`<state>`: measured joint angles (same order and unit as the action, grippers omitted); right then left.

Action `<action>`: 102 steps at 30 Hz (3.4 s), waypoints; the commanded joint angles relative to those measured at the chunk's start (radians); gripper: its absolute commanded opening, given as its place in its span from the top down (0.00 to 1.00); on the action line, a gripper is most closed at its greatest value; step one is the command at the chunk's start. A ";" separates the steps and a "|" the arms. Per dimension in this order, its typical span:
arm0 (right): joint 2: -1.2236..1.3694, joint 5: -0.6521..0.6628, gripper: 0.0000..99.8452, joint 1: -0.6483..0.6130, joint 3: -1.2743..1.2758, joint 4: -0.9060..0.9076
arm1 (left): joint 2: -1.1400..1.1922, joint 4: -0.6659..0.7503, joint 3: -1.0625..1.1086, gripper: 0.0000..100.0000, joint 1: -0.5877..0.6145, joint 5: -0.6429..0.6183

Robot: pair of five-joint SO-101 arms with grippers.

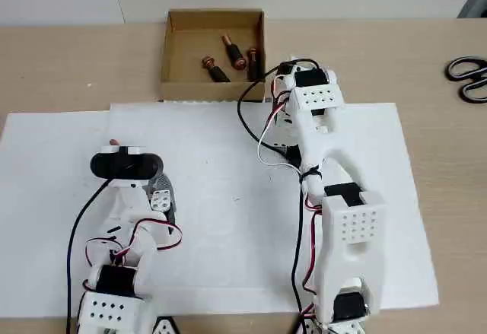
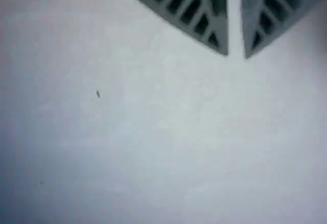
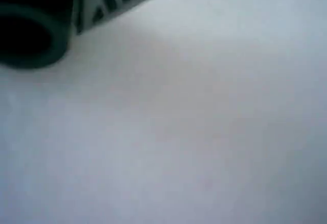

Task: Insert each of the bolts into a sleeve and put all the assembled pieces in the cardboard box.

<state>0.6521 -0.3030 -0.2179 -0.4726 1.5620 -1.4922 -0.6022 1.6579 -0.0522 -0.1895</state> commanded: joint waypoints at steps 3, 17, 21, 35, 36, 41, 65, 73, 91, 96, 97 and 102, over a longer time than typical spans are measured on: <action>0.016 0.011 0.90 0.004 -0.006 -0.018 | -0.012 0.020 -0.005 0.99 0.005 0.000; -0.127 0.051 1.00 -0.054 -0.147 0.070 | -0.012 0.020 -0.005 0.99 0.005 0.000; -0.242 0.061 1.00 -0.085 -0.155 0.139 | -0.012 0.020 -0.005 0.99 0.005 0.000; -0.638 0.015 1.00 -0.018 0.100 0.163 | -0.003 -0.318 -0.302 0.99 0.005 0.002; -0.673 0.009 1.00 -0.001 0.153 0.163 | -0.003 -0.359 -0.348 0.99 0.009 0.005; -0.848 0.011 1.00 0.059 0.425 0.154 | -0.003 -0.491 -0.541 0.99 0.018 0.026; -1.520 0.011 1.00 0.329 1.103 -0.042 | 0.750 -0.964 -1.414 1.00 0.025 0.215; -1.710 0.015 1.00 0.331 1.231 -0.111 | 0.994 -1.111 -1.547 0.99 0.023 0.678; -1.801 0.017 1.00 0.331 1.277 -0.111 | 1.204 -1.149 -1.478 0.99 0.135 1.771; -1.799 0.017 1.00 0.328 1.277 -0.111 | 1.243 -1.149 -1.474 0.99 0.130 1.892; -1.797 0.017 1.00 0.326 1.277 -0.111 | 1.257 -1.149 -1.474 0.99 0.129 1.907; -1.793 0.017 1.00 0.328 1.283 -0.111 | 1.367 -1.149 -1.478 0.99 0.133 2.005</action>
<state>-1.1354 -0.2846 0.1043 0.8101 1.4699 -0.1665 -1.7315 0.1880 0.0752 1.3571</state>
